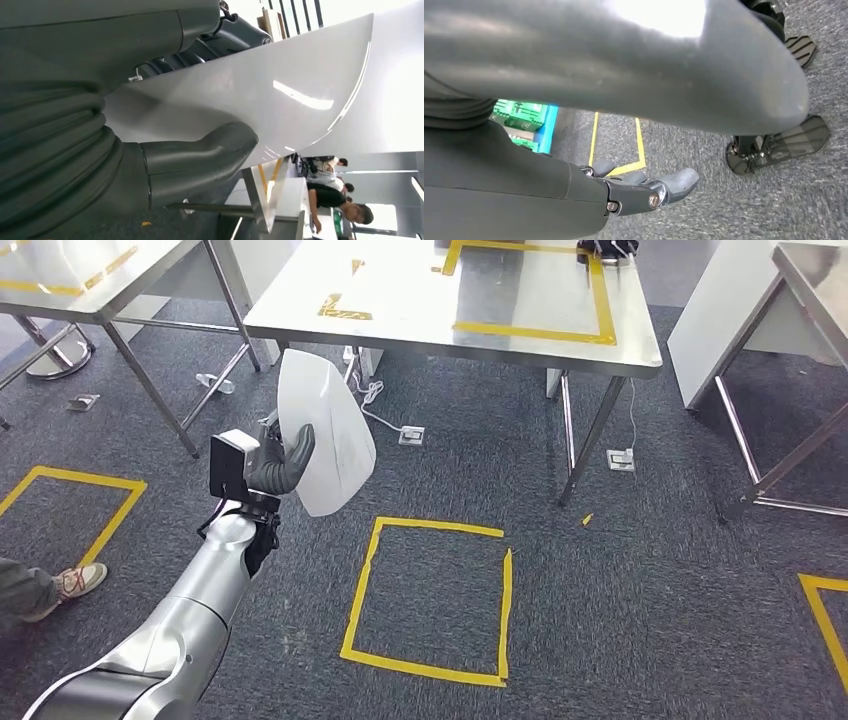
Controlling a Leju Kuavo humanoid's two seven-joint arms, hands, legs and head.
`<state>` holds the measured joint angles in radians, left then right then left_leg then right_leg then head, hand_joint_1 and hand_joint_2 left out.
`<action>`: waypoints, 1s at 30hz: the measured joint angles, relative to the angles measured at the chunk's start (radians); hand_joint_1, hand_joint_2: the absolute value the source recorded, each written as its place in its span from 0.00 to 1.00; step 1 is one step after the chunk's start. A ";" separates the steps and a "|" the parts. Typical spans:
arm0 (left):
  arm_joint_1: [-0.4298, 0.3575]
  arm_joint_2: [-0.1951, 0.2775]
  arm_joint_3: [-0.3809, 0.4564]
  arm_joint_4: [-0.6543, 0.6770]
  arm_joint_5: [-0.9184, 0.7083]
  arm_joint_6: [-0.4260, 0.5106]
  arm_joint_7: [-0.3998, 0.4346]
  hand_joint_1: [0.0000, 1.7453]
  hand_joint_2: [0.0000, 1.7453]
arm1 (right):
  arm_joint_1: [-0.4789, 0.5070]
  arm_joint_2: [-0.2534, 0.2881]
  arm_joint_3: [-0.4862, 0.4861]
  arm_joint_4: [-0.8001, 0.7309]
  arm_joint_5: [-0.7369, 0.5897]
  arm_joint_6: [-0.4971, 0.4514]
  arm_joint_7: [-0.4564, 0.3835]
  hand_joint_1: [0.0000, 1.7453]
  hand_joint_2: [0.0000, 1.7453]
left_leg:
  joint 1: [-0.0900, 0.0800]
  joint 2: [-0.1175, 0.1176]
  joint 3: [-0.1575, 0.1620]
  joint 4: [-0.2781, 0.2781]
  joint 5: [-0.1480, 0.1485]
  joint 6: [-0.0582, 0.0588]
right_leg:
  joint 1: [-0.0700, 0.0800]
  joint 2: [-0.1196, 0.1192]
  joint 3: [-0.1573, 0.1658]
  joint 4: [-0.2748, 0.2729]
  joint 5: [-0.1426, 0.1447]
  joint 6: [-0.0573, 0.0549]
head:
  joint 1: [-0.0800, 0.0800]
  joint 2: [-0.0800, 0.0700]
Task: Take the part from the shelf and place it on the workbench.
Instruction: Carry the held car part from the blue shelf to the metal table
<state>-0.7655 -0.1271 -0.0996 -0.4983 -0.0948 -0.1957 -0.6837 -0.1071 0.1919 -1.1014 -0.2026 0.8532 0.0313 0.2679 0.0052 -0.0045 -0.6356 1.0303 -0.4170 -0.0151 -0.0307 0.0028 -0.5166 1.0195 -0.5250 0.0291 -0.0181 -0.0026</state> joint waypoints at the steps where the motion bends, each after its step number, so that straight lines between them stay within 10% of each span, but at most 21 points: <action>1: 0.000 0.000 0.000 0.000 -0.001 0.000 0.000 1.00 1.00 | 0.000 0.001 0.000 0.000 -0.002 -0.003 0.001 0.00 0.00 | 0.001 -0.002 0.004 0.000 -0.004 0.010 | -0.001 -0.001 0.002 0.002 0.001 0.005 | 0.001 0.000; 3: -0.003 0.000 0.000 -0.001 -0.002 0.000 0.000 1.00 1.00 | -0.001 0.001 -0.001 0.000 -0.005 -0.010 0.008 0.00 0.00 | 0.004 -0.004 0.019 -0.005 -0.013 0.027 | -0.002 -0.002 -0.017 0.046 0.001 0.011 | 0.003 0.000; 7: -0.004 -0.002 0.000 0.001 -0.008 0.000 0.002 1.00 1.00 | -0.002 0.001 -0.004 0.000 -0.010 -0.020 0.013 0.00 0.00 | -0.002 -0.007 0.048 -0.007 -0.041 0.046 | 0.006 -0.002 -0.176 0.265 -0.064 0.013 | 0.007 0.000; 9: -0.002 -0.002 0.000 0.003 -0.010 0.000 0.003 1.00 1.00 | 0.000 0.001 -0.005 0.000 -0.016 -0.016 0.014 0.00 0.00 | -0.009 -0.010 0.068 -0.006 -0.058 0.048 | 0.012 -0.002 -0.215 0.265 -0.048 0.005 | 0.007 0.000; 12: -0.001 -0.003 0.000 0.005 -0.010 0.000 0.003 1.00 1.00 | 0.003 0.000 -0.008 0.000 -0.026 -0.003 0.014 0.00 0.00 | -0.016 -0.013 0.104 -0.006 -0.089 0.044 | 0.029 -0.003 -0.175 0.082 0.088 -0.023 | 0.007 0.000; 14: -0.001 -0.002 0.000 0.007 -0.010 0.001 0.003 1.00 1.00 | 0.002 0.000 -0.014 0.000 -0.033 0.002 0.011 0.00 0.00 | -0.020 -0.014 0.118 -0.006 -0.105 0.035 | 0.040 -0.003 -0.152 0.010 0.126 -0.037 | 0.007 0.000; 18: -0.001 0.001 0.000 0.005 -0.010 0.002 0.000 1.00 1.00 | 0.000 0.001 -0.026 0.000 -0.041 0.006 0.014 0.00 0.00 | -0.022 -0.013 0.113 0.041 -0.106 0.014 | 0.033 -0.004 -0.116 -0.004 0.111 -0.057 | 0.004 0.000; 23: 0.008 0.009 0.000 0.006 -0.010 0.007 -0.002 1.00 1.00 | -0.001 0.000 -0.032 0.000 -0.047 0.008 0.015 0.00 0.00 | -0.002 -0.007 -0.058 0.266 -0.183 -0.015 | 0.022 0.012 -0.067 -0.007 0.071 -0.062 | -0.003 0.000; 25: 0.014 0.012 0.000 0.006 -0.010 0.008 -0.002 1.00 1.00 | 0.000 0.000 -0.033 0.000 -0.049 0.008 0.015 0.00 0.00 | 0.006 -0.008 -0.068 0.217 -0.146 -0.023 | 0.017 0.028 -0.041 -0.007 0.051 -0.054 | -0.003 0.000; 27: 0.015 0.018 0.000 0.007 -0.010 0.008 -0.002 1.00 1.00 | 0.000 0.000 -0.036 0.000 -0.051 0.008 0.015 0.00 0.00 | 0.014 -0.028 -0.040 0.086 -0.044 -0.028 | 0.012 0.044 -0.017 -0.004 0.031 -0.044 | -0.004 0.000; 30: 0.018 0.025 0.000 0.009 -0.010 0.010 -0.001 1.00 1.00 | -0.004 0.000 -0.038 0.000 -0.054 0.010 0.010 0.00 0.00 | 0.013 -0.052 -0.015 -0.007 0.008 -0.013 | 0.008 0.071 -0.009 0.001 0.013 -0.021 | -0.006 0.000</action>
<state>-0.7476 -0.1024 -0.0994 -0.4897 -0.1049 -0.1860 -0.6845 -0.1113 0.1923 -1.1398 -0.2026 0.7991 0.0409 0.2777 0.0181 -0.0569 -0.6510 1.0234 -0.4092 -0.0278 -0.0227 0.0734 -0.5255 1.0203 -0.5123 0.0084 -0.0239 -0.0026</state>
